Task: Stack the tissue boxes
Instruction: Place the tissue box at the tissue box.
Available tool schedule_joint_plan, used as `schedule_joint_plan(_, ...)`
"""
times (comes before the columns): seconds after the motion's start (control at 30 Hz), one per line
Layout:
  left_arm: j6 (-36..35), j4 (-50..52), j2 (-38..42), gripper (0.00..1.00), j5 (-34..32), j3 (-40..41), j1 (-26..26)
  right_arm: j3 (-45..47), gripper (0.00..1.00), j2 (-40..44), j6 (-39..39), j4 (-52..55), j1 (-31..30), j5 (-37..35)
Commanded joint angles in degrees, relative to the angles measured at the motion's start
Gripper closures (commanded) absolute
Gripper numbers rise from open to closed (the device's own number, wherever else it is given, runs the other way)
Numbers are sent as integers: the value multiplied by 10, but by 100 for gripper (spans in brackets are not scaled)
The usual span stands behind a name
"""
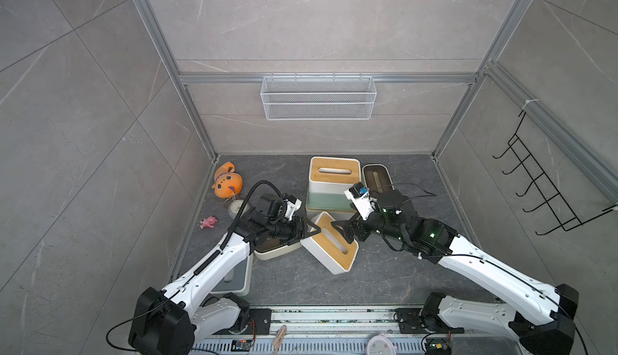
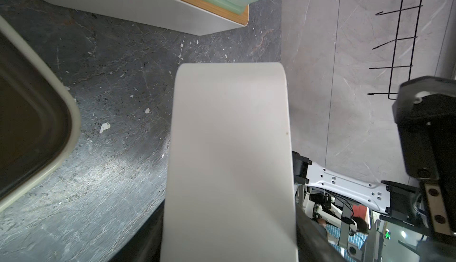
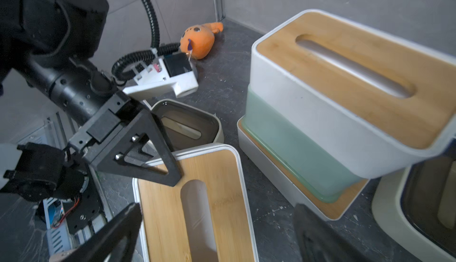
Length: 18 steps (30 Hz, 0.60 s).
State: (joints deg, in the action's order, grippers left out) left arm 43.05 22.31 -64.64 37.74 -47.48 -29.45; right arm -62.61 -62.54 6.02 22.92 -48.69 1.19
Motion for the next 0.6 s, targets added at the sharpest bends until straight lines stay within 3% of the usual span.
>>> schedule_joint_plan(0.0, 28, -55, 51, 72, 5, -23, -7, -18, 0, 51, 28, 25, -2, -69)
schedule_joint_plan(0.2, 47, -46, 106, 73, -15, -75, -8, 5, 0, 109, 71, 4, -2, -139)
schedule_joint_plan(0.4, 52, -51, 110, 73, -79, -158, -8, 67, 0, 175, 88, -62, -2, -169)
schedule_joint_plan(0.57, 96, -144, 82, 72, -130, -202, -8, 106, 0, 197, 96, -102, -2, -149)
